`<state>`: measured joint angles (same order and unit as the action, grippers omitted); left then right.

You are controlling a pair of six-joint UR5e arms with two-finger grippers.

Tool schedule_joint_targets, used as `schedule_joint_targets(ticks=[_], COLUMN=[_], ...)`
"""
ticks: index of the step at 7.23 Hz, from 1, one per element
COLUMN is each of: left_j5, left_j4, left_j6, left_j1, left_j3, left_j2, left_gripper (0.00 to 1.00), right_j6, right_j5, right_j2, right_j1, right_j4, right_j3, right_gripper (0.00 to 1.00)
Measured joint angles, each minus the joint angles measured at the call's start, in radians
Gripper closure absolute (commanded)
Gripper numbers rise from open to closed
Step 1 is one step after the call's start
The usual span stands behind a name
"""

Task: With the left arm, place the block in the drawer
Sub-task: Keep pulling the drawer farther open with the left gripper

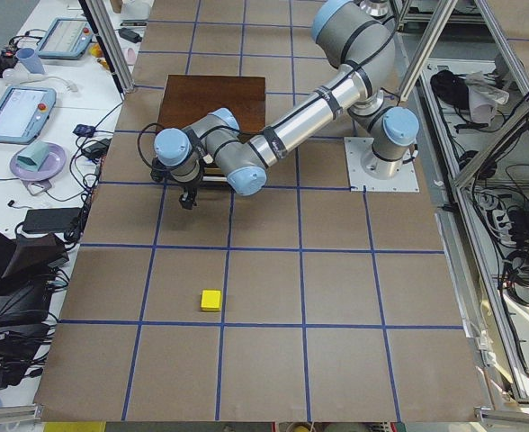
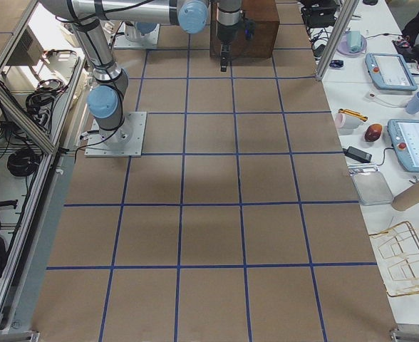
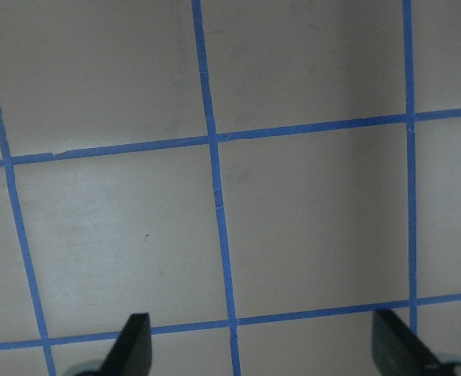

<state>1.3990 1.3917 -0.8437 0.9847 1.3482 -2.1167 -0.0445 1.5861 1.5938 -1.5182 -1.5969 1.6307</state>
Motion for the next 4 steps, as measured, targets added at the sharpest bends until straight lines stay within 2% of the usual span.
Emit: schedule_joint_targets(ticks=[4], left_j5=[0.000], left_j4=[0.007], left_j6=[-0.002], left_j1=[0.000], left_j3=[-0.003], left_j2=[-0.005], left_gripper=[0.00], right_j6=[0.000], right_j5=[0.000], right_j2=[0.000], right_j1=[0.000], right_j4=[0.000], right_j3=[0.000], right_gripper=[0.00])
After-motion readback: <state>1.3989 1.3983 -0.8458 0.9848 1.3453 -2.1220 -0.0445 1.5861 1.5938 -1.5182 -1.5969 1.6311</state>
